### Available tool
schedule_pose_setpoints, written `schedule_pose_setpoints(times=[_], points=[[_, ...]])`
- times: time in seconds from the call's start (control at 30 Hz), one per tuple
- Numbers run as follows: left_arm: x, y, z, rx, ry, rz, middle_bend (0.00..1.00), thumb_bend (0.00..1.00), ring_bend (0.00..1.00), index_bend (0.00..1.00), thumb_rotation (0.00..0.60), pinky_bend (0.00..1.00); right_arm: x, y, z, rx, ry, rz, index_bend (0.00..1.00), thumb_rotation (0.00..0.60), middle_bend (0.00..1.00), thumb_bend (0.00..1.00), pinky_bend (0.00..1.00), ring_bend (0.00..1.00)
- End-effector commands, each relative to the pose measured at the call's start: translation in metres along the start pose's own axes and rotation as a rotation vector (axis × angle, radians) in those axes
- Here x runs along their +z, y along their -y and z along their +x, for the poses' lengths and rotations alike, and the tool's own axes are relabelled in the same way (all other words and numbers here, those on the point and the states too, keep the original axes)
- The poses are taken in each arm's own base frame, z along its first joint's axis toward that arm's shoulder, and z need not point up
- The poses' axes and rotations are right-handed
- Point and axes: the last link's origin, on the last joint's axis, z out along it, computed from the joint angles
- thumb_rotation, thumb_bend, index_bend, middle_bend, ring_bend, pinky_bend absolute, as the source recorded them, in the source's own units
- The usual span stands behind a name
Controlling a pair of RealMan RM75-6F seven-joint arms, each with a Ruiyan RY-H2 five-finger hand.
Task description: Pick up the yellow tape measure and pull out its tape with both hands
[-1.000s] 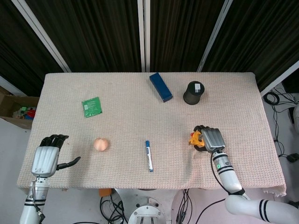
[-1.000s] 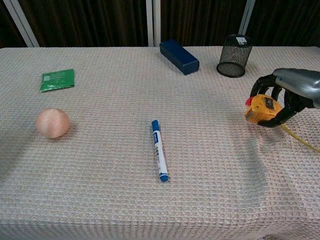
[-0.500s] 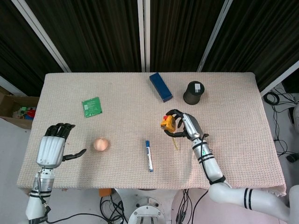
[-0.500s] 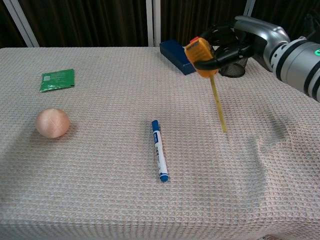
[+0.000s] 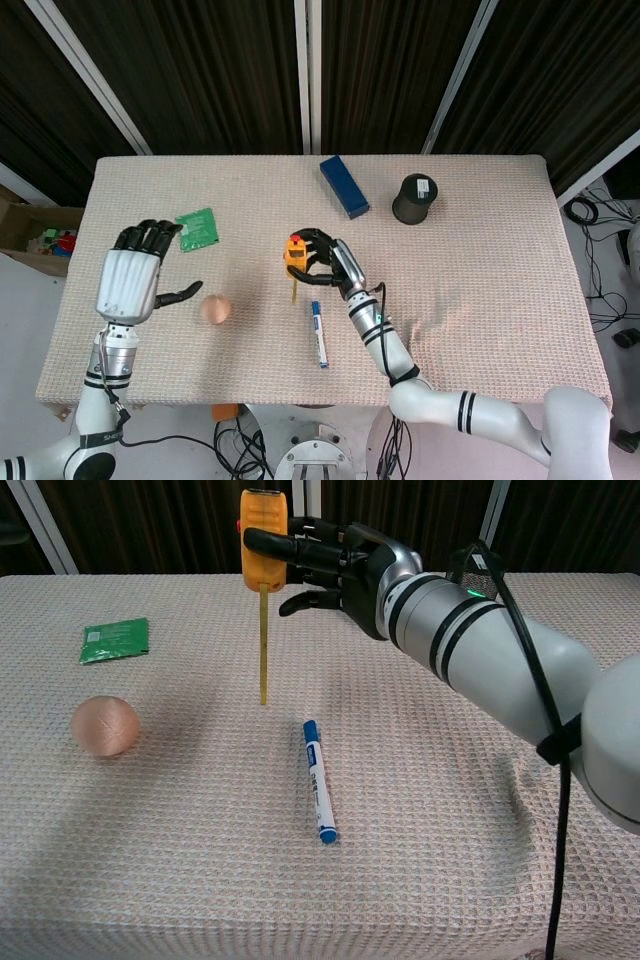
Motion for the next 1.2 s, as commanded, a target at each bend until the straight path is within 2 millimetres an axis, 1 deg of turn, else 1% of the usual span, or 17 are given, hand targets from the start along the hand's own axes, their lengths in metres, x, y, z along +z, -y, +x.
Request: schedule_pose_setpoints(times=[0.03, 0.07, 0.17, 0.23, 0.4, 0.5, 0.6, 0.73, 1.0, 1.2], points=[[0.016, -0.02, 0.013, -0.023, -0.047, -0.029, 0.33, 0.08, 0.31, 0.3, 0.337, 0.41, 0.01, 0.002, -0.006, -0.031, -0.008, 0.034, 0.68, 0.6, 0.54, 0.43, 0.61, 0.53], [0.02, -0.026, 0.016, -0.031, -0.058, -0.04, 0.34, 0.09, 0.32, 0.31, 0.326, 0.43, 0.012, 0.002, -0.007, -0.043, -0.014, 0.039, 0.68, 0.6, 0.54, 0.43, 0.61, 0.53], [0.033, -0.049, 0.025, -0.049, -0.099, -0.082, 0.42, 0.15, 0.39, 0.38, 0.261, 0.52, 0.017, 0.0, -0.01, -0.095, -0.043, 0.056, 0.68, 0.6, 0.54, 0.44, 0.61, 0.53], [0.04, -0.063, 0.026, -0.049, -0.106, -0.106, 0.45, 0.16, 0.42, 0.41, 0.241, 0.55, 0.018, 0.0, -0.012, -0.11, -0.05, 0.06, 0.68, 0.6, 0.54, 0.44, 0.61, 0.53], [0.057, -0.096, 0.015, 0.042, -0.087, -0.161, 0.47, 0.16, 0.44, 0.45, 0.247, 0.58, 0.021, -0.001, -0.018, -0.121, -0.054, 0.059, 0.68, 0.6, 0.54, 0.44, 0.61, 0.53], [0.064, -0.108, 0.007, 0.086, -0.069, -0.177, 0.47, 0.16, 0.44, 0.47, 0.277, 0.58, 0.021, -0.003, -0.019, -0.132, -0.055, 0.059, 0.68, 0.6, 0.54, 0.44, 0.61, 0.53], [0.066, -0.114, -0.002, 0.1, -0.036, -0.182, 0.47, 0.16, 0.44, 0.47, 0.299, 0.58, 0.02, -0.003, -0.018, -0.138, -0.061, 0.062, 0.68, 0.6, 0.54, 0.44, 0.61, 0.53], [0.068, -0.115, -0.008, 0.124, -0.018, -0.178, 0.48, 0.17, 0.44, 0.48, 0.344, 0.58, 0.02, -0.003, -0.017, -0.134, -0.064, 0.061, 0.68, 0.6, 0.54, 0.44, 0.61, 0.53], [0.068, -0.114, -0.012, 0.118, -0.004, -0.174, 0.49, 0.18, 0.46, 0.49, 0.37, 0.59, 0.02, -0.005, -0.018, -0.137, -0.059, 0.052, 0.68, 0.6, 0.54, 0.44, 0.61, 0.53], [0.07, -0.115, -0.015, 0.111, -0.002, -0.178, 0.5, 0.21, 0.48, 0.5, 0.433, 0.6, 0.02, -0.007, -0.019, -0.14, -0.053, 0.048, 0.68, 0.6, 0.54, 0.45, 0.61, 0.53]])
